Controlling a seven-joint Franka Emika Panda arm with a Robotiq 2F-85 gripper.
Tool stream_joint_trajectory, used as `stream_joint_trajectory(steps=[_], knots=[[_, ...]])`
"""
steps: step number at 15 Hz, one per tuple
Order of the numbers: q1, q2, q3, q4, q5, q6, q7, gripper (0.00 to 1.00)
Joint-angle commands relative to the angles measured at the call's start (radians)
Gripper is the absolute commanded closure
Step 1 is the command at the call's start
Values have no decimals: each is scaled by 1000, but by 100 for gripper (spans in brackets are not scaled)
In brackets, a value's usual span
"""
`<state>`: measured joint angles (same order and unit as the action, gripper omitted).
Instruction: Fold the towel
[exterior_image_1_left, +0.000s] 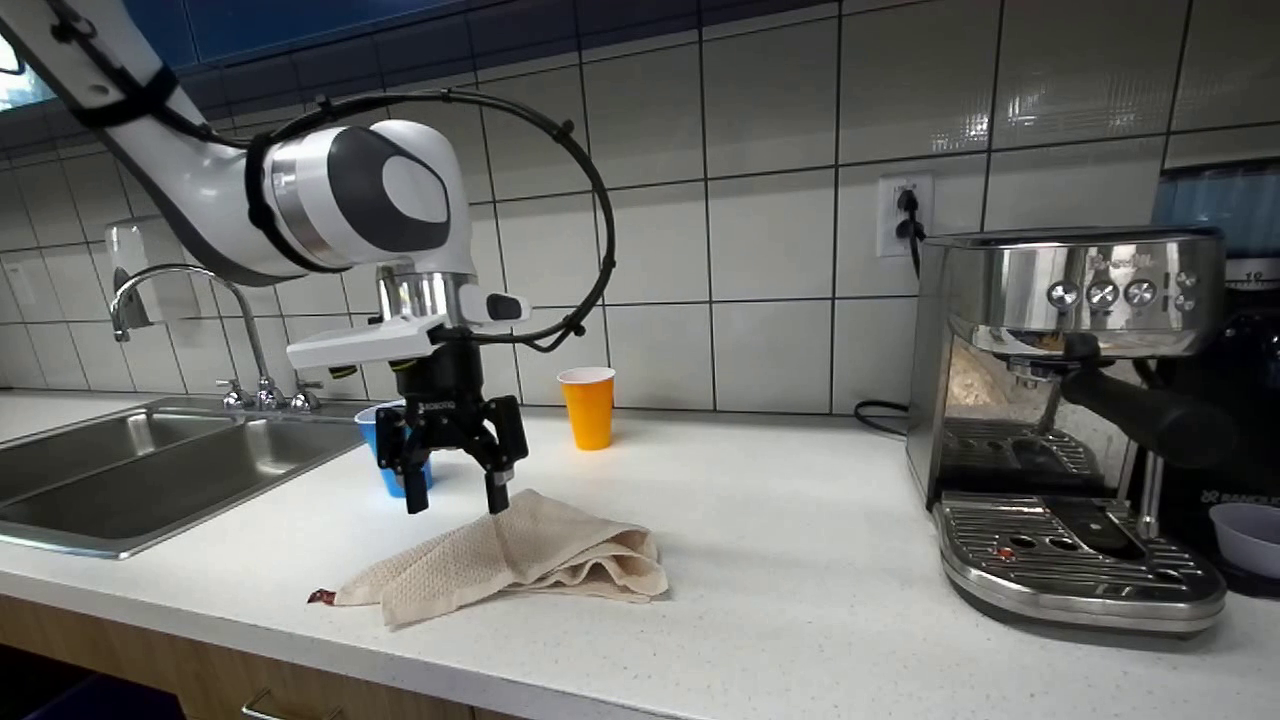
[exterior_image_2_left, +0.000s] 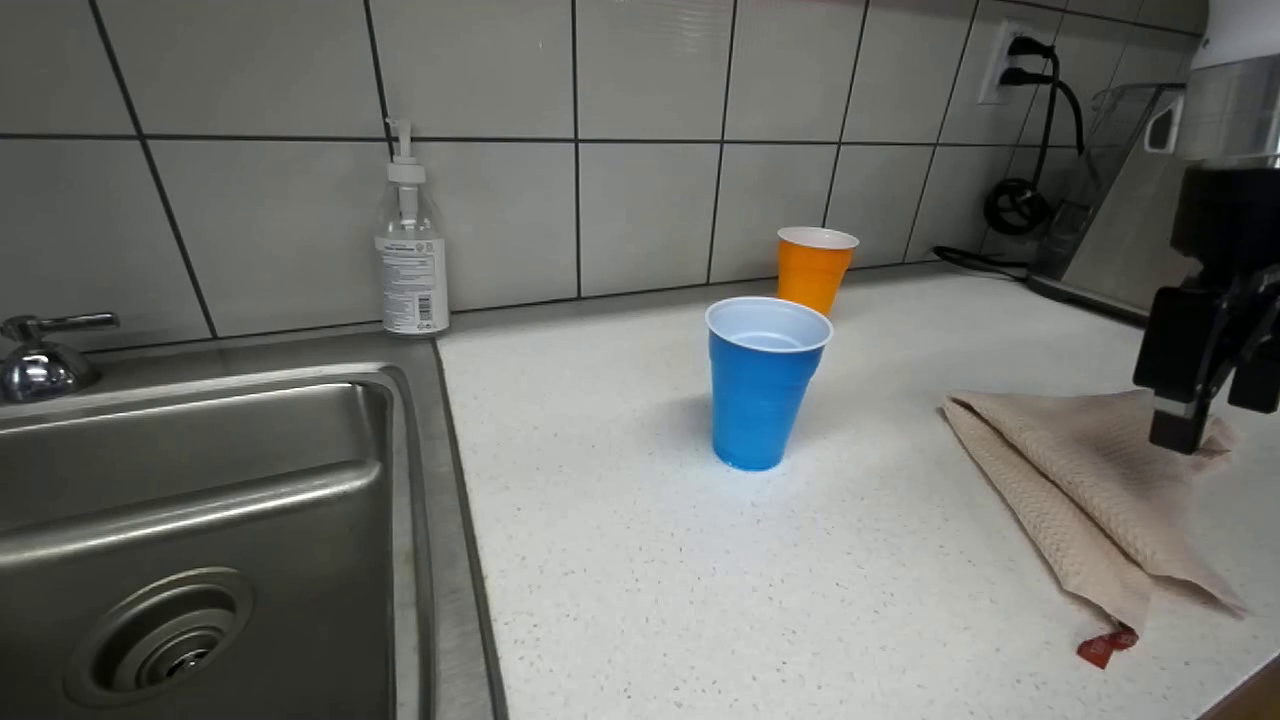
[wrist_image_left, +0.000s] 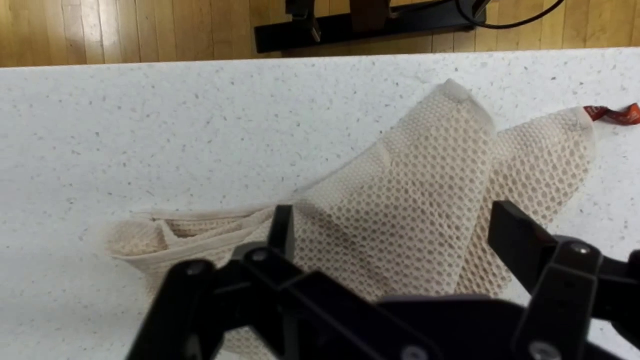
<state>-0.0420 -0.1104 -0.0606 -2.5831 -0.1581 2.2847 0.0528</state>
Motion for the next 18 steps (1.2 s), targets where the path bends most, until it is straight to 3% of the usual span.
stream_joint_trajectory(steps=[1,13,18], knots=[[-33,-23,-30,25,16,-44,-62,0],[-93,-54,-106,55,7,-105,-180,0],[-89,-33,-100,46,3,-69,-151,0]])
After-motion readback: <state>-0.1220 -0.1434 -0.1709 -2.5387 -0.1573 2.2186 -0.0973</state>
